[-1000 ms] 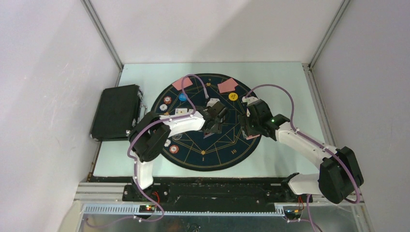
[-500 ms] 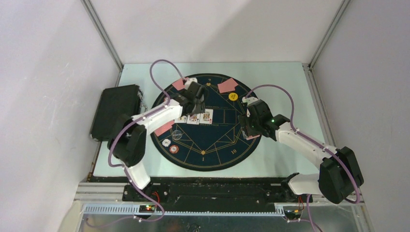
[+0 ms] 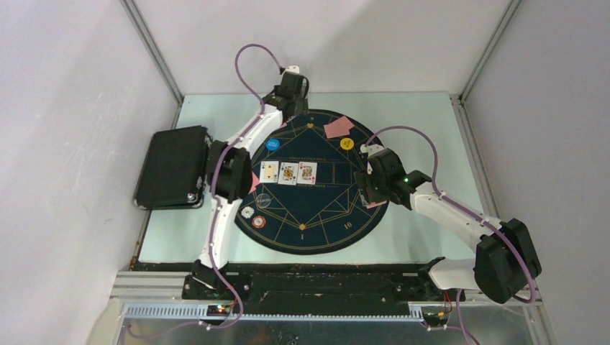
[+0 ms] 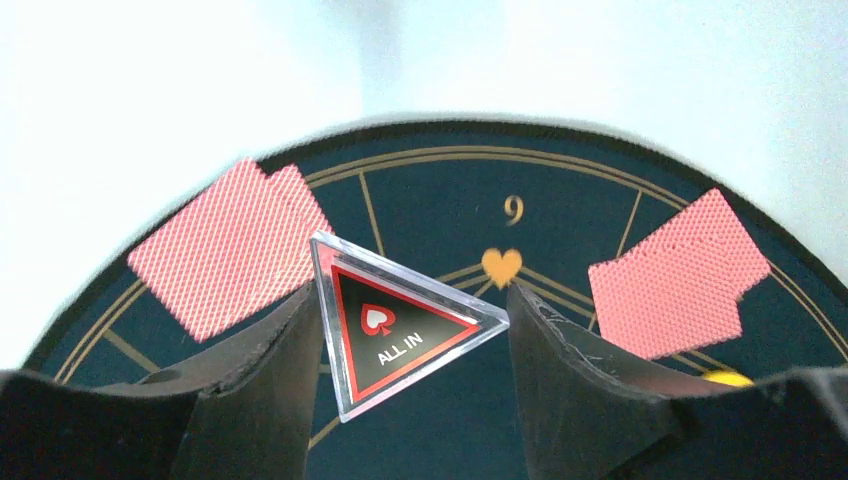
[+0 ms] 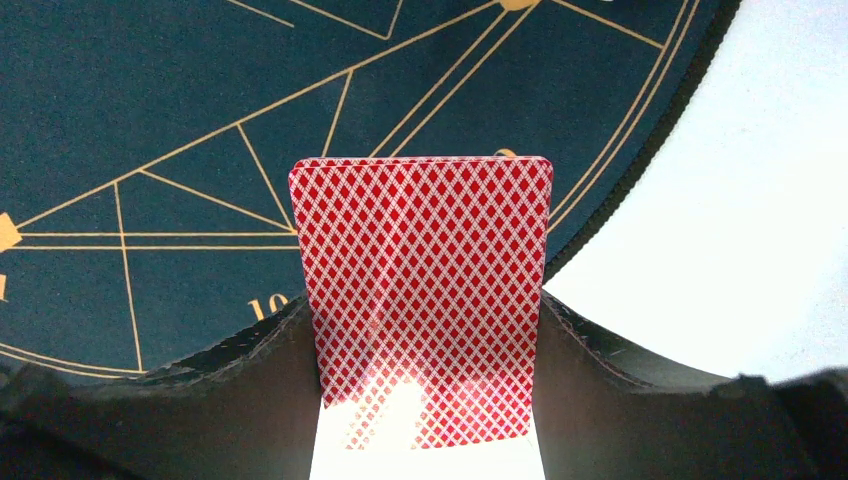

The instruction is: Distribute texas hold em gaming equipment

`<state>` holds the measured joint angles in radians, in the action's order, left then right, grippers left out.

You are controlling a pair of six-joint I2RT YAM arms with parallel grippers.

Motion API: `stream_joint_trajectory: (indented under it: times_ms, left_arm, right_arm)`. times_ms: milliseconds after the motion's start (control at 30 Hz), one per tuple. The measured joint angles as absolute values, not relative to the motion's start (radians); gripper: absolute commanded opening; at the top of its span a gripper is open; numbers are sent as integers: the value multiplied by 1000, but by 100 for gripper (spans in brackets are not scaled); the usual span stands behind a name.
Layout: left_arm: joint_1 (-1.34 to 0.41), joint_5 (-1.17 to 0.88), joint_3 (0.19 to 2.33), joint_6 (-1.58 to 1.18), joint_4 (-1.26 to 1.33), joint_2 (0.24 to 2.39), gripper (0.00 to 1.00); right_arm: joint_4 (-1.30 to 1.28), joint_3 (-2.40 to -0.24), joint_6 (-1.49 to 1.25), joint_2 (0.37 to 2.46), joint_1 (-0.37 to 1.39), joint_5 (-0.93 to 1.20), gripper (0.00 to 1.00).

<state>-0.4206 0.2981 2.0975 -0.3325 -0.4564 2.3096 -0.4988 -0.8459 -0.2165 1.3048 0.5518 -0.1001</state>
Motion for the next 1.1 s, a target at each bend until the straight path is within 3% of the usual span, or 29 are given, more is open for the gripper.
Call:
stream_joint_trajectory:
  times_ms: [133, 467, 800, 900, 1000, 1100]
  left_arm:
    - [-413, 278, 2267, -294, -528, 2442, 34]
    - [-398, 276, 2257, -287, -629, 2461, 41]
    - [-376, 256, 2257, -297, -698, 2484, 54]
    - [-371, 250, 2257, -297, -699, 2485, 63]
    - [-367, 246, 2257, -296, -699, 2485, 82]
    - [-367, 239, 2257, -292, -699, 2485, 90]
  right_arm:
    - [-498, -846, -216, 1302, 551, -102, 0]
    - [-498, -846, -216, 1302, 545, -102, 0]
    - [-498, -846, -213, 1302, 545, -103, 0]
    - [-499, -846, -213, 1302, 544, -103, 0]
    - [-499, -846, -213, 1302, 545, -103, 0]
    - [-499, -846, -213, 1302, 545, -104, 0]
